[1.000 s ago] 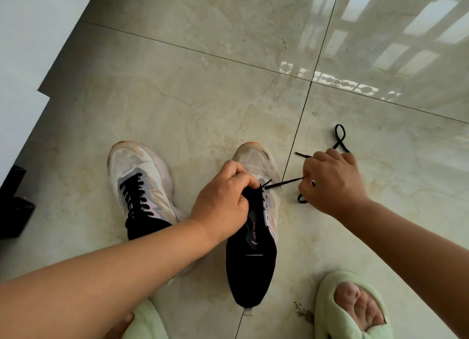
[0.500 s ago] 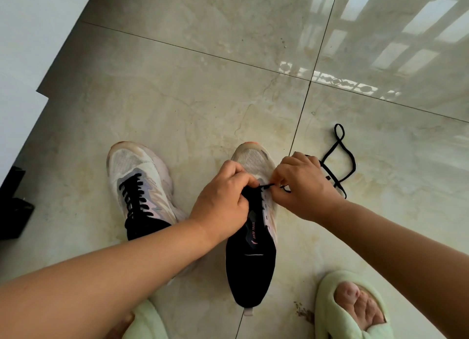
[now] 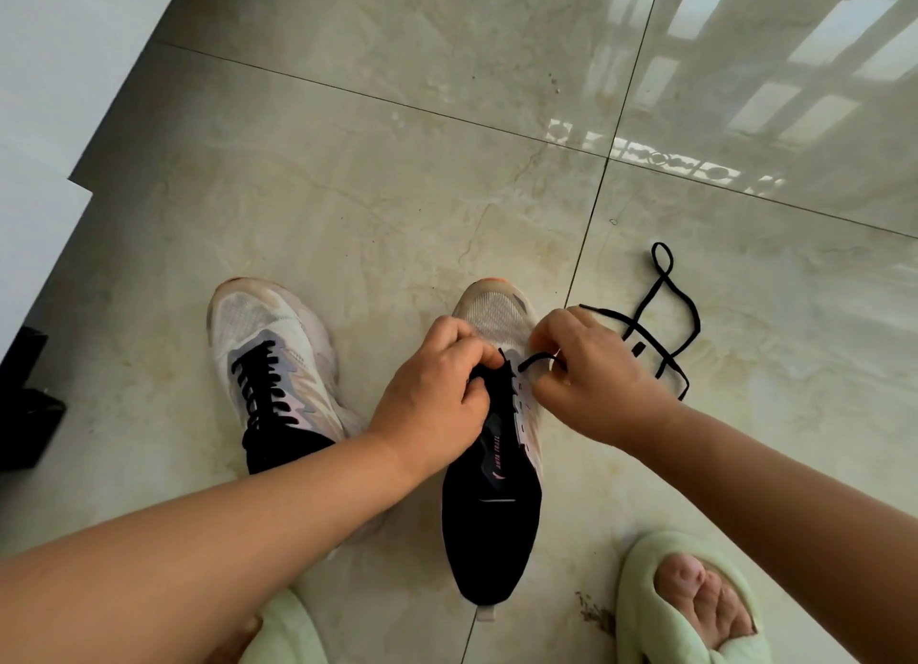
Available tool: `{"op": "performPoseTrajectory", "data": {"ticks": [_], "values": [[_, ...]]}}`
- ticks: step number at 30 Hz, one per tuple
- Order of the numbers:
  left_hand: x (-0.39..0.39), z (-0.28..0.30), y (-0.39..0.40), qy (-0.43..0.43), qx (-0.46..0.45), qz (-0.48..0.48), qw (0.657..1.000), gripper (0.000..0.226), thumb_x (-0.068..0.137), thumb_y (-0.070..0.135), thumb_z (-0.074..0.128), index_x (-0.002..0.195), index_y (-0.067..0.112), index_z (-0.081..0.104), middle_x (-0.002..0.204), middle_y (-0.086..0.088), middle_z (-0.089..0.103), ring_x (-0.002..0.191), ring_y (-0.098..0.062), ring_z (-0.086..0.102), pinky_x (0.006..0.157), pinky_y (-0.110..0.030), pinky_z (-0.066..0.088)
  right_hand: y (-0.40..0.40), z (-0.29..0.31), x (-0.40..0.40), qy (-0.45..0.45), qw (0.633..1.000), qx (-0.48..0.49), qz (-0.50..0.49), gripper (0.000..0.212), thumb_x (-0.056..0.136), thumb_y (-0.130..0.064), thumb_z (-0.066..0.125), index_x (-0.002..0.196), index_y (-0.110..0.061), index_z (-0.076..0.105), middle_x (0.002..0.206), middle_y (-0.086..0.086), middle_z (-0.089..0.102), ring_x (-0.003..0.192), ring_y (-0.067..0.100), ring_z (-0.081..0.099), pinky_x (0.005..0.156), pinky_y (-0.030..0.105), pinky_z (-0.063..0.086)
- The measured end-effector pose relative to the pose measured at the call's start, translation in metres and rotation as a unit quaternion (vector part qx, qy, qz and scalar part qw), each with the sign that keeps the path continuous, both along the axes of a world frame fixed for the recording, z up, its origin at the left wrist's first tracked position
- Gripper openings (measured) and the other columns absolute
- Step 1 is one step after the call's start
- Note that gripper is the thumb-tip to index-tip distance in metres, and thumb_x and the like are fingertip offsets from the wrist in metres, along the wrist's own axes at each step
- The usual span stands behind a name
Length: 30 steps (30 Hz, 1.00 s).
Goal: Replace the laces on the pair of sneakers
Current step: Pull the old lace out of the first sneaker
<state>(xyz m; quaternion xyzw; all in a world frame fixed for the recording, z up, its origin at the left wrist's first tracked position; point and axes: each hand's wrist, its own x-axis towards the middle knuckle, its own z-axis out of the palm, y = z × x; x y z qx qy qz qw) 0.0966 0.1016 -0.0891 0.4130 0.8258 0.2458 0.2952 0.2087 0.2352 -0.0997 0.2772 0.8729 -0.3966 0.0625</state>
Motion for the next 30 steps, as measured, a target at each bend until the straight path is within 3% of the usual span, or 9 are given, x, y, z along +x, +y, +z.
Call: {"op": "performPoseTrajectory", "data": {"ticks": [4, 10, 13, 16, 19, 23, 26, 30], "values": [[0.0, -0.001, 0.001, -0.001, 0.0, 0.002, 1.0, 0.018, 0.081, 0.019, 0.068, 0.099, 0.015, 0.066, 0.1, 0.013, 0.041, 0.081, -0.005, 0.05, 0.073, -0.013, 0.039, 0.001, 0.002, 0.001, 0.031, 0.997, 0.028, 0.059, 0.013, 0.083, -0.013, 0.06, 0.094, -0.013, 0.067, 0.084, -0.003, 0.054, 0.078, 0.02, 0.057, 0.069, 0.03, 0.045], [0.001, -0.002, 0.002, -0.001, 0.004, 0.019, 1.0, 0.021, 0.076, 0.026, 0.074, 0.092, 0.017, 0.066, 0.098, 0.013, 0.042, 0.086, -0.007, 0.053, 0.076, -0.017, 0.041, 0.002, 0.003, 0.008, 0.014, 0.995, 0.085, 0.043, 0.016, 0.086, -0.03, 0.063, 0.098, -0.031, 0.073, 0.081, -0.006, 0.072, 0.077, 0.018, 0.065, 0.063, 0.029, 0.048], [0.002, -0.003, 0.003, -0.008, 0.017, 0.036, 0.999, 0.021, 0.074, 0.028, 0.076, 0.089, 0.017, 0.066, 0.094, 0.016, 0.041, 0.086, -0.001, 0.049, 0.072, -0.009, 0.036, -0.001, 0.004, 0.01, 0.023, 0.997, 0.073, 0.013, 0.015, 0.085, -0.028, 0.064, 0.096, -0.032, 0.073, 0.076, -0.007, 0.072, 0.071, 0.019, 0.066, 0.061, 0.029, 0.048], [0.003, -0.003, 0.004, -0.014, 0.018, 0.047, 0.999, 0.022, 0.072, 0.029, 0.077, 0.088, 0.019, 0.065, 0.094, 0.017, 0.042, 0.084, -0.001, 0.05, 0.071, -0.006, 0.037, -0.003, 0.005, 0.009, 0.043, 0.995, 0.082, 0.033, 0.011, 0.083, -0.018, 0.065, 0.088, -0.019, 0.074, 0.074, 0.0, 0.068, 0.069, 0.025, 0.063, 0.059, 0.032, 0.047], [0.003, -0.003, 0.006, -0.009, 0.016, 0.042, 0.999, 0.027, 0.072, 0.031, 0.077, 0.095, 0.022, 0.064, 0.098, 0.014, 0.045, 0.084, -0.004, 0.053, 0.076, -0.017, 0.042, -0.007, 0.005, 0.007, 0.05, 0.993, 0.092, 0.054, 0.014, 0.085, -0.015, 0.058, 0.076, -0.007, 0.067, 0.069, 0.004, 0.057, 0.061, 0.028, 0.056, 0.052, 0.03, 0.04], [0.005, -0.002, 0.006, -0.017, 0.023, 0.048, 0.998, 0.029, 0.072, 0.032, 0.076, 0.099, 0.027, 0.066, 0.097, 0.015, 0.045, 0.086, -0.003, 0.054, 0.077, -0.021, 0.046, -0.017, 0.003, 0.008, 0.021, 0.99, 0.136, 0.012, 0.02, 0.085, -0.024, 0.053, 0.073, -0.011, 0.063, 0.057, 0.003, 0.057, 0.055, 0.028, 0.053, 0.048, 0.026, 0.029], [0.005, -0.002, 0.006, -0.011, 0.013, 0.056, 0.998, 0.028, 0.072, 0.036, 0.075, 0.097, 0.028, 0.065, 0.097, 0.015, 0.046, 0.086, -0.005, 0.056, 0.078, -0.026, 0.047, -0.018, 0.002, 0.009, -0.005, 0.995, 0.088, -0.055, 0.015, 0.085, -0.029, 0.058, 0.077, -0.02, 0.068, 0.048, -0.002, 0.051, 0.054, 0.024, 0.052, 0.051, 0.028, 0.038], [0.005, -0.002, 0.004, -0.01, -0.003, 0.057, 0.998, 0.029, 0.072, 0.041, 0.073, 0.097, 0.032, 0.063, 0.096, 0.017, 0.043, 0.081, -0.005, 0.054, 0.074, -0.024, 0.047, -0.016, 0.002, 0.014, 0.005, 0.992, 0.028, -0.127, 0.012, 0.082, -0.033, 0.064, 0.072, -0.028, 0.069, 0.038, -0.015, 0.041, 0.045, 0.007, 0.042, 0.051, 0.022, 0.031]]}}
